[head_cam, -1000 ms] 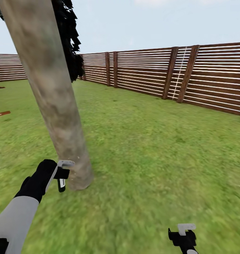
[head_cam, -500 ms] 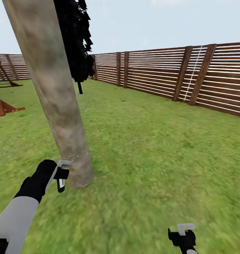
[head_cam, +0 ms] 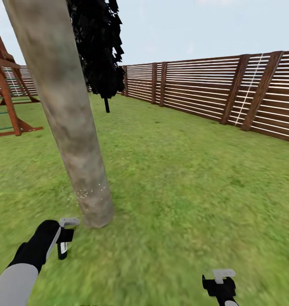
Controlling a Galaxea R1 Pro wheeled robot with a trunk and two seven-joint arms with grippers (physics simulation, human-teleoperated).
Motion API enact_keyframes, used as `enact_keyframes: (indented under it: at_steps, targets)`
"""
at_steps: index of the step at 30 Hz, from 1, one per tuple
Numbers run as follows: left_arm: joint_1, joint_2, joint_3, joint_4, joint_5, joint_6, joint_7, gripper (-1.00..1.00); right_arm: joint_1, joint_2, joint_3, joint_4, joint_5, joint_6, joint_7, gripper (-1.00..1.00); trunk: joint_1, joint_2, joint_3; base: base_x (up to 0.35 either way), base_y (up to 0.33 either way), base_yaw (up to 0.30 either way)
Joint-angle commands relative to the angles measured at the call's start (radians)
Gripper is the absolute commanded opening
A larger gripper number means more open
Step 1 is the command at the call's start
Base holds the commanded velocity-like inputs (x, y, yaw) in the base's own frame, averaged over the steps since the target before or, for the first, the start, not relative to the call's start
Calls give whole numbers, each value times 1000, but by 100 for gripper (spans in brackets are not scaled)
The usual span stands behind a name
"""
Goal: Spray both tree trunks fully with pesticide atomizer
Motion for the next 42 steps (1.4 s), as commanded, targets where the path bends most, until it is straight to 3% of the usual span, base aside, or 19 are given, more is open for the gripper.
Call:
enact_keyframes:
  at_steps: [1,2,4,5,15,20,29,34,42]
  targets:
    - [0,-2,4,2,-8,-1,-7,-100,0,0,9,0,-5,-2,-4,100,0,0,-1,11,-10,277]
    - [0,-6,3,5,-5,-4,-6,-100,0,0,9,0,-5,-2,-4,100,0,0,-1,5,-5,259]
    - [0,-54,2,5,-14,-10,-3,-100,0,0,9,0,-5,-2,-5,100,0,0,-1,90,-59,73]
    - [0,-63,4,4,-15,-13,-3,-100,0,-1,9,0,-5,-1,-5,100,0,0,-1,250,-135,8]
    - [0,-64,13,-10,-6,-14,-3,-100,0,-2,9,0,-5,-2,-5,100,0,0,-1,115,-196,42]
    - [0,-65,78,-10,-6,-15,-4,-100,0,-1,9,0,-5,-2,-5,100,0,0,-1,-101,-90,266]
    - [0,-66,77,-10,-9,-16,-4,-100,0,0,9,0,-5,-2,-5,100,0,0,-1,147,-2,256]
    - [0,-70,70,-9,-12,-52,-3,-100,0,0,9,0,-5,-2,-5,100,0,0,-1,255,-125,19]
    - [0,-70,69,-9,-12,-55,-3,-100,0,-2,9,0,-3,-2,-5,100,0,0,-1,25,-278,0]
